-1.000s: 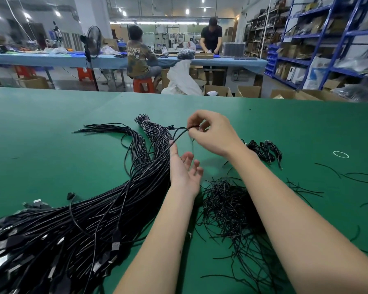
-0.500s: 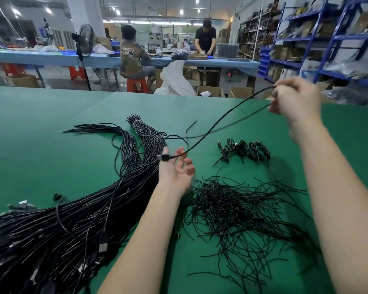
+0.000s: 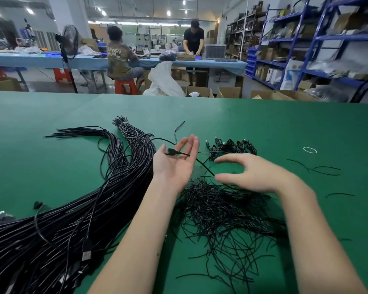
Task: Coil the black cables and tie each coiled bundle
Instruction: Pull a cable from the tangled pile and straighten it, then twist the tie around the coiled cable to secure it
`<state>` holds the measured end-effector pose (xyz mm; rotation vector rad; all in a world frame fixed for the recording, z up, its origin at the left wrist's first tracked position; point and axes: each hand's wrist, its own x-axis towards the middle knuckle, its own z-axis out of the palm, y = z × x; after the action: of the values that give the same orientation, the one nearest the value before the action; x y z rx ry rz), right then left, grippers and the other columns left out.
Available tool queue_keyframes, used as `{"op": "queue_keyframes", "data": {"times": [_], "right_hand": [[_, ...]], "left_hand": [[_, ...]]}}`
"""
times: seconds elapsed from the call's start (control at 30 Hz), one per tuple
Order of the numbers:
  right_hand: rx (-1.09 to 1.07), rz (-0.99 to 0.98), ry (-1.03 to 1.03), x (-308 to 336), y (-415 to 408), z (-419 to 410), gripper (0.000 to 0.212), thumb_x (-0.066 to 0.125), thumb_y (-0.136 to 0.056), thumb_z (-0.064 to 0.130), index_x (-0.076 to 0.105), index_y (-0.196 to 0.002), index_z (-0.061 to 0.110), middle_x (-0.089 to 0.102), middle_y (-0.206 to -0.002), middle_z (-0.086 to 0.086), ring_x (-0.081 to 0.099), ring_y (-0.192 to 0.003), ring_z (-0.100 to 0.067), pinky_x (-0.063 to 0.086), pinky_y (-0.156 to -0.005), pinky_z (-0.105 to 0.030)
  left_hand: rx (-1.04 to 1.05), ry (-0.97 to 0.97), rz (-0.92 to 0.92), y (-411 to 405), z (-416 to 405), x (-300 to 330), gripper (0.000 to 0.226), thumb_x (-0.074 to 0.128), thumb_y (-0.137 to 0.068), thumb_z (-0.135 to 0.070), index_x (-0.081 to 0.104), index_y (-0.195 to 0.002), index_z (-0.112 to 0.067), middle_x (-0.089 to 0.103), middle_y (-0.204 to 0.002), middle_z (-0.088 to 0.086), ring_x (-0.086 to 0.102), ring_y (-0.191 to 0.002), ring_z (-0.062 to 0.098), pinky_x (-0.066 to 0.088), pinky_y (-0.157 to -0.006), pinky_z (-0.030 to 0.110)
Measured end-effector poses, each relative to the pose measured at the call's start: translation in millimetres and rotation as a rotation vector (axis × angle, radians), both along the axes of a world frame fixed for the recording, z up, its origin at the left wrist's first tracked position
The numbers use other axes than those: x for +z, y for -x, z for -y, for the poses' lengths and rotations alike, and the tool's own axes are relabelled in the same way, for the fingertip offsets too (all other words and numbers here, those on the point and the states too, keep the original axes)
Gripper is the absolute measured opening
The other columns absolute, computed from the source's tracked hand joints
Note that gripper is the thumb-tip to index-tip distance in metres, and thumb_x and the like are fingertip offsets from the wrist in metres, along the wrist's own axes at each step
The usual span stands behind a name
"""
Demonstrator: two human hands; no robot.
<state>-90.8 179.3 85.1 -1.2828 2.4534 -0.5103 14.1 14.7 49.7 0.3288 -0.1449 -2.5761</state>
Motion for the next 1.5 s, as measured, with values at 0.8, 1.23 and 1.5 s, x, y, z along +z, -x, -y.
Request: {"op": "queue_keyframes", "data": {"times": [0.8,1.23,1.5], "right_hand": [[-0.004,0.659,0.507,-49,-18,10,0.016,0.068,-0.098,0.02,0.077,-0.086,0.016,0.07,-0.07,0.001,0.051,-0.052,-0.01,0.05,-0.055,-0.023],[-0.02,0.279,0.346,-38,2,-17,0.046,0.069,-0.072,0.071,0.076,-0.075,0.025,0.054,-0.059,0.01,0.044,-0.058,-0.006,0.038,-0.066,-0.031],[-0.188,0.166,0.717,-15,-6,-3,0.031,0.065,-0.097,0.037,0.07,-0.07,0.024,0.064,-0.056,0.012,0.049,-0.049,0.003,0.035,-0.054,-0.016]], "left_hand": [[-0.05,0.753,0.136,6,-23,10,0.046,0.034,-0.108,-0.036,0.067,-0.107,-0.004,0.076,-0.105,0.011,0.074,-0.098,0.021,0.059,-0.076,0.025],[-0.752,1.071,0.07,-19,-21,32,0.085,0.021,-0.097,-0.063,0.077,-0.075,-0.003,0.075,-0.074,0.015,0.076,-0.071,0.025,0.062,-0.06,0.027],[-1.037,1.393,0.457,-6,-37,21,0.107,0.009,-0.089,-0.082,0.073,-0.109,0.001,0.073,-0.112,0.021,0.07,-0.107,0.031,0.059,-0.09,0.038]]}}
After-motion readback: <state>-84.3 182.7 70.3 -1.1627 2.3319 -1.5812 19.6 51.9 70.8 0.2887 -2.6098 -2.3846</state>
